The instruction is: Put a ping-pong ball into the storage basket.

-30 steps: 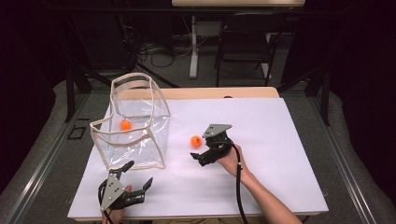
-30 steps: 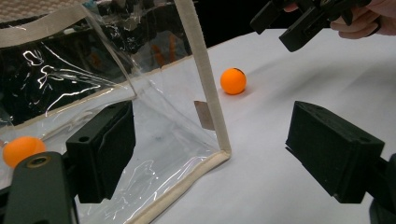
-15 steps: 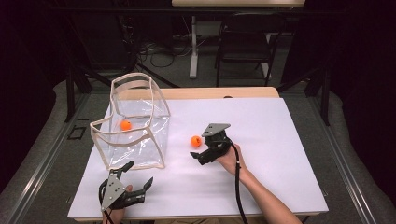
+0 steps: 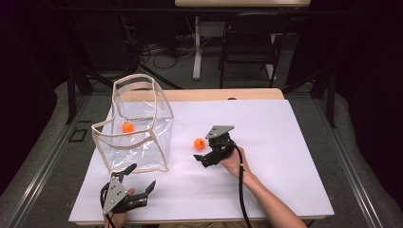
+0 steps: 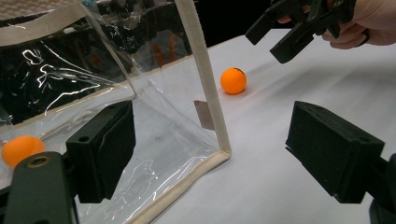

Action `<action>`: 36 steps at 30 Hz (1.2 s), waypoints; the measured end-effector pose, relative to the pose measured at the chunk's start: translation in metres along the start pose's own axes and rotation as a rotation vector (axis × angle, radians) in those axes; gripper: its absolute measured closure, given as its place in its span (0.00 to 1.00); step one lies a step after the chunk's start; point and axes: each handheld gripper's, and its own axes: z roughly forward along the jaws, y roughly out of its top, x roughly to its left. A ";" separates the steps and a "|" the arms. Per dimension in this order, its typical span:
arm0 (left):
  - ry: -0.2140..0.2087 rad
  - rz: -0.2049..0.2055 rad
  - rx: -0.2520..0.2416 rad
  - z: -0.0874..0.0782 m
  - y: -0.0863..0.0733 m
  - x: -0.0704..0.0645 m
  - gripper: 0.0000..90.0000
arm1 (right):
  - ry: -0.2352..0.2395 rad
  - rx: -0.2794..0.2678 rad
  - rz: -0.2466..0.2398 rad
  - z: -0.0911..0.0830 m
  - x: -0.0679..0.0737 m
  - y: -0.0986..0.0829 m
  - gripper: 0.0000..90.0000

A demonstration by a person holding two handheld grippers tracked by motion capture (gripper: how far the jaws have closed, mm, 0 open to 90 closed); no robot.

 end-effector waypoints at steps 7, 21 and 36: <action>-0.003 0.003 0.002 0.001 0.000 0.000 0.17 | -0.013 0.013 -0.016 0.004 0.001 0.000 0.00; -0.001 0.003 0.000 0.000 0.000 0.000 0.17 | -0.023 0.046 -0.015 0.021 -0.002 -0.002 0.00; 0.002 0.005 0.000 0.000 0.000 0.000 0.17 | -0.015 0.059 0.015 0.035 -0.015 0.008 0.04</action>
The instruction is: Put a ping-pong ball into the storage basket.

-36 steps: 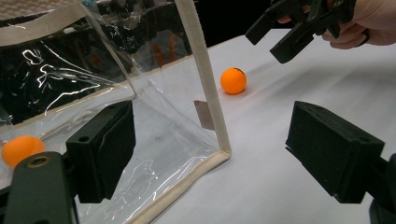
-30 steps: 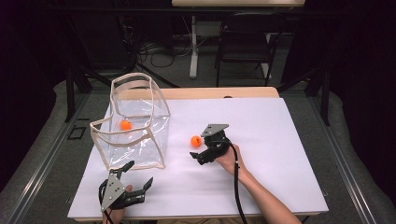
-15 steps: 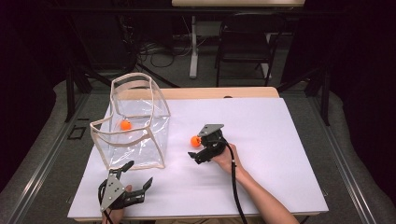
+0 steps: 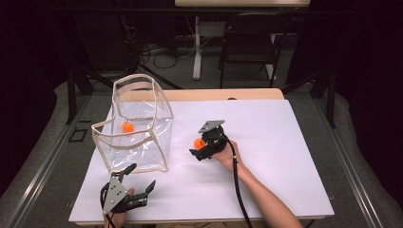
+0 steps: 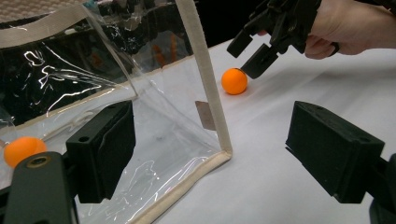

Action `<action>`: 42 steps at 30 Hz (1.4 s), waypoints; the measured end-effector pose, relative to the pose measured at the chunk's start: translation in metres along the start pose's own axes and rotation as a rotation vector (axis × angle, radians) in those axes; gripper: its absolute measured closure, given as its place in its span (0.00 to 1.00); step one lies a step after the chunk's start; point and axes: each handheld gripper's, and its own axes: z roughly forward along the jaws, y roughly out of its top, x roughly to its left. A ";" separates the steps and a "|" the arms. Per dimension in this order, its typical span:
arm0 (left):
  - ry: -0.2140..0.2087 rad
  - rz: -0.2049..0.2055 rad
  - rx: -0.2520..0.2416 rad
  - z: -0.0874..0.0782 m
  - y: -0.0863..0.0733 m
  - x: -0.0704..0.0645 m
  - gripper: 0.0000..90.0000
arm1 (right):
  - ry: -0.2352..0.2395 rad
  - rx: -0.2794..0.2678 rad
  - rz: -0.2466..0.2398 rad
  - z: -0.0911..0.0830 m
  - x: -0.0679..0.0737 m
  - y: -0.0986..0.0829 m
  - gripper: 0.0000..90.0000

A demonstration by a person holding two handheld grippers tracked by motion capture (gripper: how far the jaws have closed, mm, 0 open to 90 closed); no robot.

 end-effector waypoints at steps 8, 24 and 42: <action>-0.006 0.002 0.004 0.001 0.000 0.000 0.17 | -0.015 0.005 0.008 0.003 -0.001 -0.002 0.16; -0.011 0.003 0.006 0.002 0.000 -0.001 0.17 | -0.042 0.046 -0.008 0.008 -0.002 -0.005 0.39; -0.012 0.004 0.007 0.002 0.000 -0.002 0.17 | -0.073 0.091 -0.010 0.013 -0.001 -0.006 0.55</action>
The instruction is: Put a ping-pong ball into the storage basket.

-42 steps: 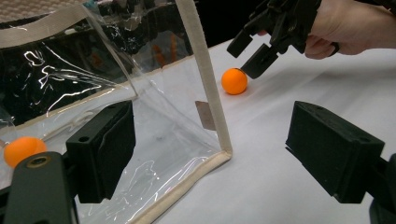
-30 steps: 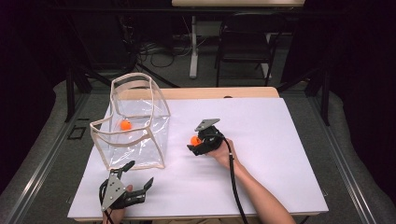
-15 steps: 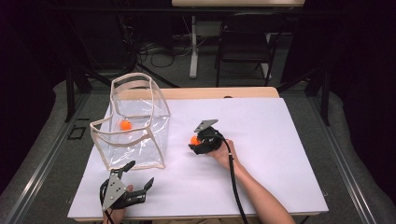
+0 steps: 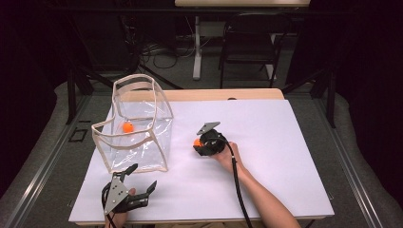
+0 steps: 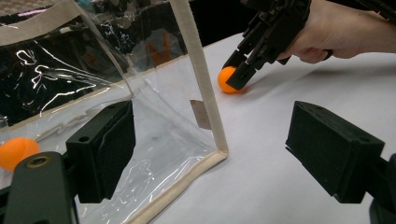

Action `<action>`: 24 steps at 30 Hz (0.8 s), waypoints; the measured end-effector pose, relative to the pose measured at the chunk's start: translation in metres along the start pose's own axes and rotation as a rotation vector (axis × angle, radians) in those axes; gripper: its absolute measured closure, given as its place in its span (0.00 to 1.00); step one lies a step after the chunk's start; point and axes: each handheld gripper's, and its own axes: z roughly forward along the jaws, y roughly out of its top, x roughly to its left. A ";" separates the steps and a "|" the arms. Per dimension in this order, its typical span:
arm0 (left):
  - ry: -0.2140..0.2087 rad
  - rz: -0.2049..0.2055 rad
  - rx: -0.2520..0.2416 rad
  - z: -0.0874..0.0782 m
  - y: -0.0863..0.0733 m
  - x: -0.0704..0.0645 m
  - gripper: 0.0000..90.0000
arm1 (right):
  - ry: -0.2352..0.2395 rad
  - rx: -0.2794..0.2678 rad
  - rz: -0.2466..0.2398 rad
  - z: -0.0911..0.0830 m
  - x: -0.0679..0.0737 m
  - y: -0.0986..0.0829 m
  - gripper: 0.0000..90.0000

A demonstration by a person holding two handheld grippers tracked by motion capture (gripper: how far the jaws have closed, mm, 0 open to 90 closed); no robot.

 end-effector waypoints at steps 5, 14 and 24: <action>-0.001 0.000 -0.001 0.000 0.000 0.000 0.17 | -0.005 -0.003 0.003 -0.001 0.000 0.000 0.56; 0.000 -0.001 -0.002 0.000 0.000 0.000 0.17 | -0.008 -0.046 0.004 -0.009 0.001 0.001 0.56; -0.002 -0.002 -0.002 0.001 0.000 0.000 0.17 | -0.014 -0.090 0.003 -0.018 0.002 0.001 0.56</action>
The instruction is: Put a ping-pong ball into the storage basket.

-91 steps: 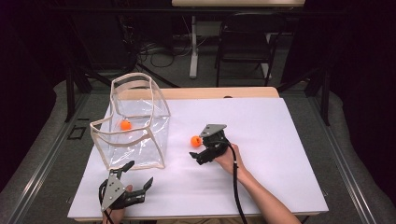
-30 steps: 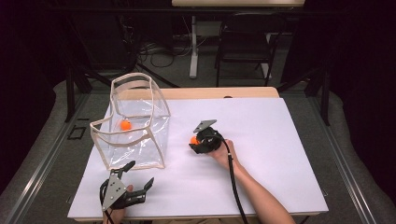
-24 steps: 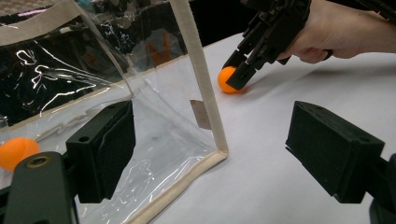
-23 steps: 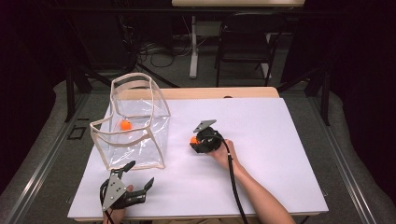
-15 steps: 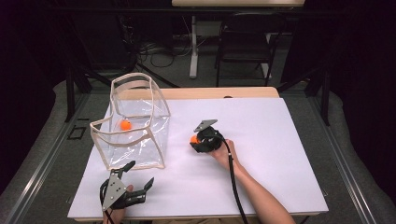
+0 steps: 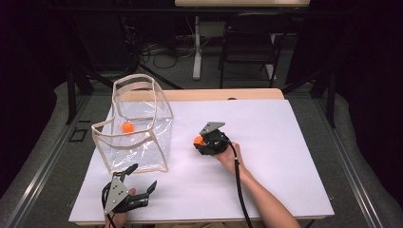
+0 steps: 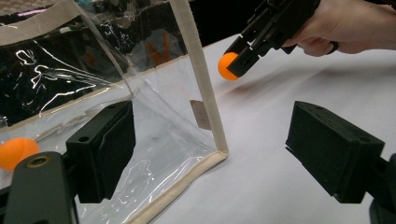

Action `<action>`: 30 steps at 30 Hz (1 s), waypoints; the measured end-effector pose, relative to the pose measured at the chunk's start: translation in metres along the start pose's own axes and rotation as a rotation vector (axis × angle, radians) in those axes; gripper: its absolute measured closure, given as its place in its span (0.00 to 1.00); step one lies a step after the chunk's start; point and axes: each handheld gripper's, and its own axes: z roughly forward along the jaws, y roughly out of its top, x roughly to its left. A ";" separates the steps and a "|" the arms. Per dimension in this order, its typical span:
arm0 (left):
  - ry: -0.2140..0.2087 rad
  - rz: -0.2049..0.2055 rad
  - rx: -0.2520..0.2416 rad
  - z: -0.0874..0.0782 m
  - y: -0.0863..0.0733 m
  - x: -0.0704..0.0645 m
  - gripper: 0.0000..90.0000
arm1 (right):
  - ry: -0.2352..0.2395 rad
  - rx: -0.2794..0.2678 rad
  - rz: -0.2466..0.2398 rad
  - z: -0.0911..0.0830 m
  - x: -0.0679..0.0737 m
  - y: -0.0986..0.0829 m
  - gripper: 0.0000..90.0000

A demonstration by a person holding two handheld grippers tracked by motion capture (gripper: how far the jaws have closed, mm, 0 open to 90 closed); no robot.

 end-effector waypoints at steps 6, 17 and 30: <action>-0.001 0.002 0.001 0.000 0.000 0.000 0.17 | -0.002 -0.017 0.000 -0.003 -0.001 0.000 0.56; -0.001 0.001 0.001 0.000 0.000 0.000 0.17 | -0.006 -0.025 0.001 -0.005 -0.001 -0.001 0.56; -0.001 0.002 0.002 0.000 0.000 0.000 0.17 | -0.010 -0.071 -0.003 -0.011 -0.001 0.001 0.56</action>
